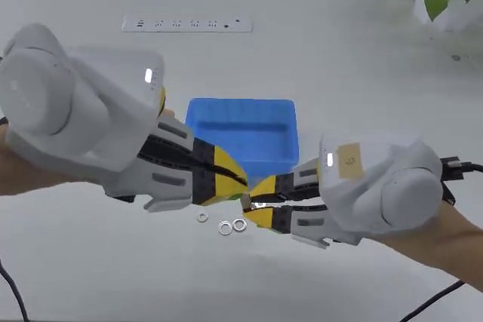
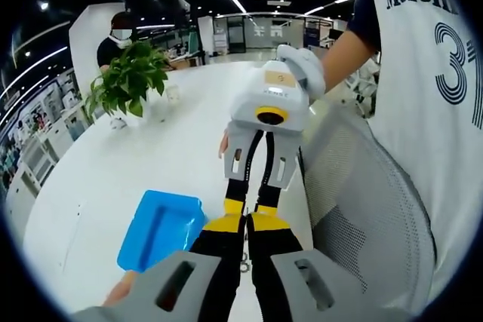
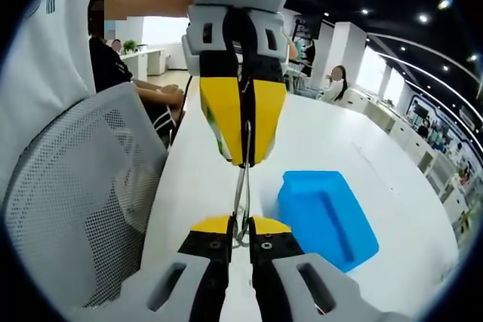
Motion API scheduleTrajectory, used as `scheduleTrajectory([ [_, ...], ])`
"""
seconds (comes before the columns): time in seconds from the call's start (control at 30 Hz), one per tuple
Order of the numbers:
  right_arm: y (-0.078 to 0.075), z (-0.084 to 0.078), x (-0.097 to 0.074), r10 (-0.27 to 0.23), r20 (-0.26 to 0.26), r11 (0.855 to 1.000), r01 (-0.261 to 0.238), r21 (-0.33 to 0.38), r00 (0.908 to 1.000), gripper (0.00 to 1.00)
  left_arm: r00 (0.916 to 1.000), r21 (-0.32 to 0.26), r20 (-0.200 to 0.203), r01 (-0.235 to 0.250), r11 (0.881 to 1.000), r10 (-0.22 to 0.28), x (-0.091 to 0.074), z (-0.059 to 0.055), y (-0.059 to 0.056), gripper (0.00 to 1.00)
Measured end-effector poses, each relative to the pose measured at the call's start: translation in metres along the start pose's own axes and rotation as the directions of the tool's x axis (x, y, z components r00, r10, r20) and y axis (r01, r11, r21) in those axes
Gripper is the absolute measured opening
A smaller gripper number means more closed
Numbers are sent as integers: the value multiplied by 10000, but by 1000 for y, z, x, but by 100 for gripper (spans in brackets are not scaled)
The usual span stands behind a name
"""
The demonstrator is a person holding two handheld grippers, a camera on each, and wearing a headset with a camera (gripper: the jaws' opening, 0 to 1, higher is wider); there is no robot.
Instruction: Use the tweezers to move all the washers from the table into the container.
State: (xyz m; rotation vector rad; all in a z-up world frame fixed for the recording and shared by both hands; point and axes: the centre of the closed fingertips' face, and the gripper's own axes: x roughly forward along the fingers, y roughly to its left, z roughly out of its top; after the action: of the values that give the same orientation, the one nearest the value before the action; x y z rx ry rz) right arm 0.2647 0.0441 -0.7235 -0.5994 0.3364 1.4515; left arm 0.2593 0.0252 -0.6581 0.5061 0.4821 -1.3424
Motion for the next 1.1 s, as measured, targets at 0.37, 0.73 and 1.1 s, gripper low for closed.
scheduleTrajectory([
  [0.37,-28,21,-6,-223,249,9991,232,-363,9994,9,9989,483,308,-356,9982,341,-15,18,23,5],
  [0.73,-66,34,-6,-494,377,9950,525,-855,9981,9,9931,839,800,-926,9922,859,-17,33,46,5],
  [1.1,-105,23,11,-800,195,9933,814,-816,9966,9,9865,970,926,-1442,9848,1353,-13,15,105,5],
])
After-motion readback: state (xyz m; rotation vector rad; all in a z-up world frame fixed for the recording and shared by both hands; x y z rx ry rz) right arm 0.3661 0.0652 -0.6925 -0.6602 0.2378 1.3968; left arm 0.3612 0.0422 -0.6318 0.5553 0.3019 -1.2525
